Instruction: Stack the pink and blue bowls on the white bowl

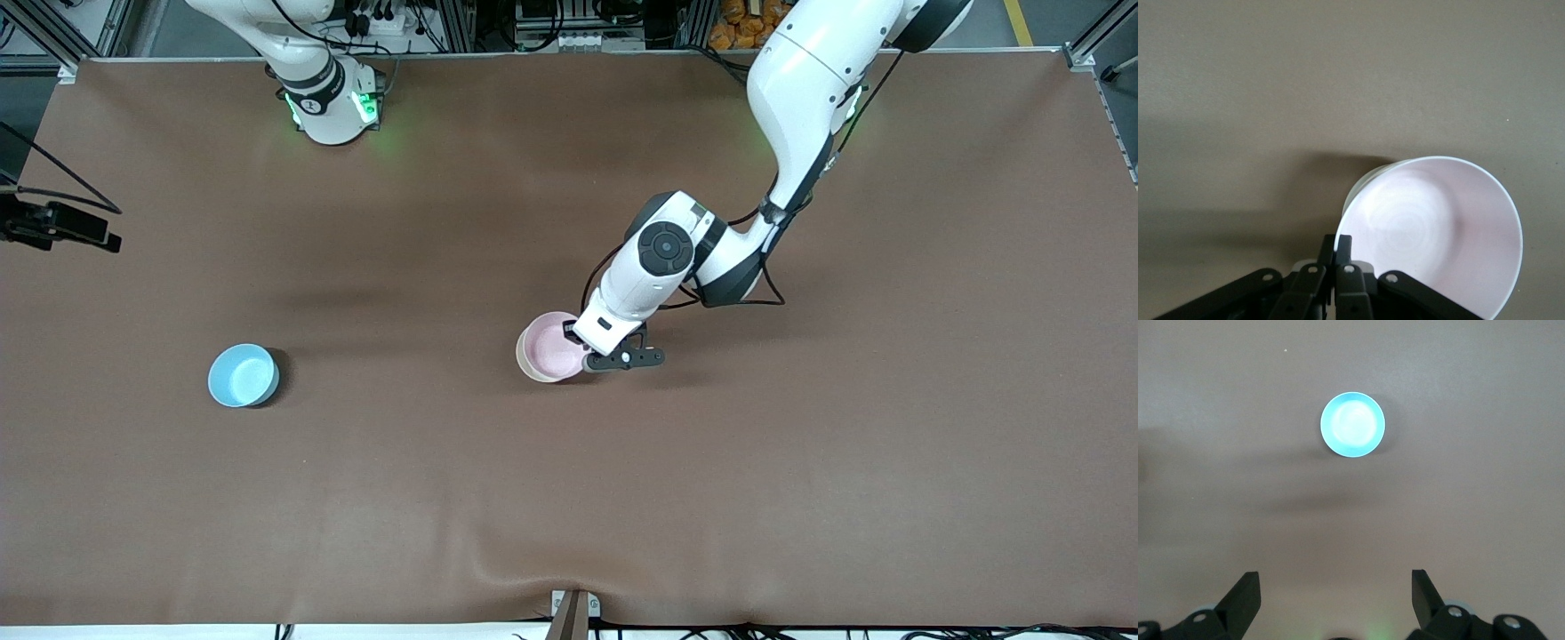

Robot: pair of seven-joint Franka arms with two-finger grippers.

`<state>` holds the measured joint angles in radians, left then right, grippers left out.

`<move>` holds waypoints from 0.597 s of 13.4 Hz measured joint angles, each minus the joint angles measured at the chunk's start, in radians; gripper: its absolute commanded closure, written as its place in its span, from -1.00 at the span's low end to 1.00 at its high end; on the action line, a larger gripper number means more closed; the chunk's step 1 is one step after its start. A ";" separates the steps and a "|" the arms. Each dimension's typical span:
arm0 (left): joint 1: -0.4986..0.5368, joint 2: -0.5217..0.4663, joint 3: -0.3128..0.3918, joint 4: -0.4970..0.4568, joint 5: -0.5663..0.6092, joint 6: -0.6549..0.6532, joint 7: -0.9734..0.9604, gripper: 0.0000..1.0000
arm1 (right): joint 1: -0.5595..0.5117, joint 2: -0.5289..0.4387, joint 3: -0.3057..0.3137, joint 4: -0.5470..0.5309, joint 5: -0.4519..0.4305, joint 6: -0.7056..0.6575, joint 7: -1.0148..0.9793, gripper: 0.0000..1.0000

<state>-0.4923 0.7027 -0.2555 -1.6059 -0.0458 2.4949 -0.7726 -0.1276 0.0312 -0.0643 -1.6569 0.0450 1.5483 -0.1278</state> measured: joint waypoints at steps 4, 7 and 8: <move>-0.007 0.009 0.000 0.008 0.000 0.002 0.000 1.00 | -0.004 0.015 0.000 -0.010 0.000 0.021 -0.010 -1.00; -0.013 0.011 0.002 0.013 0.000 0.003 0.000 1.00 | -0.021 0.036 0.000 -0.013 -0.001 0.048 -0.055 -1.00; -0.020 0.012 0.006 0.013 0.000 0.003 0.000 1.00 | -0.031 0.052 -0.001 -0.013 -0.002 0.059 -0.073 -1.00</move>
<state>-0.5124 0.7148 -0.2492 -1.5926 -0.0458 2.4981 -0.7727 -0.1581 0.0836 -0.0650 -1.6699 0.0432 1.6071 -0.2003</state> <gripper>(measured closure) 0.974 0.000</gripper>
